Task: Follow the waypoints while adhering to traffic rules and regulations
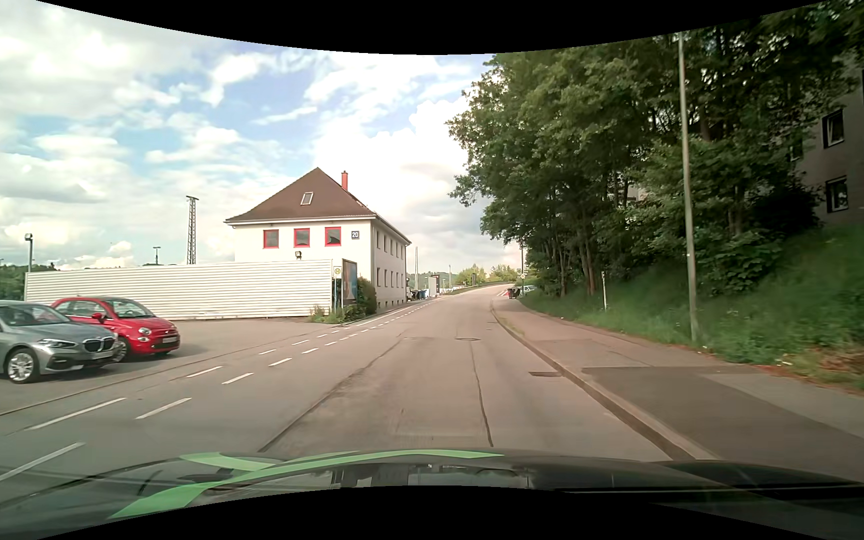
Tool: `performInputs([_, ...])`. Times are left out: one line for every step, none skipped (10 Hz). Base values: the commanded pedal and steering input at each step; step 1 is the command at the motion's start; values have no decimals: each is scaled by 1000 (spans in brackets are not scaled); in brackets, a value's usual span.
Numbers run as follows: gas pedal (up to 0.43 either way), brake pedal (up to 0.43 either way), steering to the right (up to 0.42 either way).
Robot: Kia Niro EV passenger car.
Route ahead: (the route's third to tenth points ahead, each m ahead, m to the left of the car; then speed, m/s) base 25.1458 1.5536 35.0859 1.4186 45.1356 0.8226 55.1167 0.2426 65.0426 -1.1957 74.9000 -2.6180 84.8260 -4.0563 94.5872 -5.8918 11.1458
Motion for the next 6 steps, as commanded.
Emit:
performInputs([118,0,-2])
performInputs([118,0,-2])
performInputs([118,0,-1])
performInputs([118,0,0])
performInputs([118,0,1])
performInputs([118,0,1])
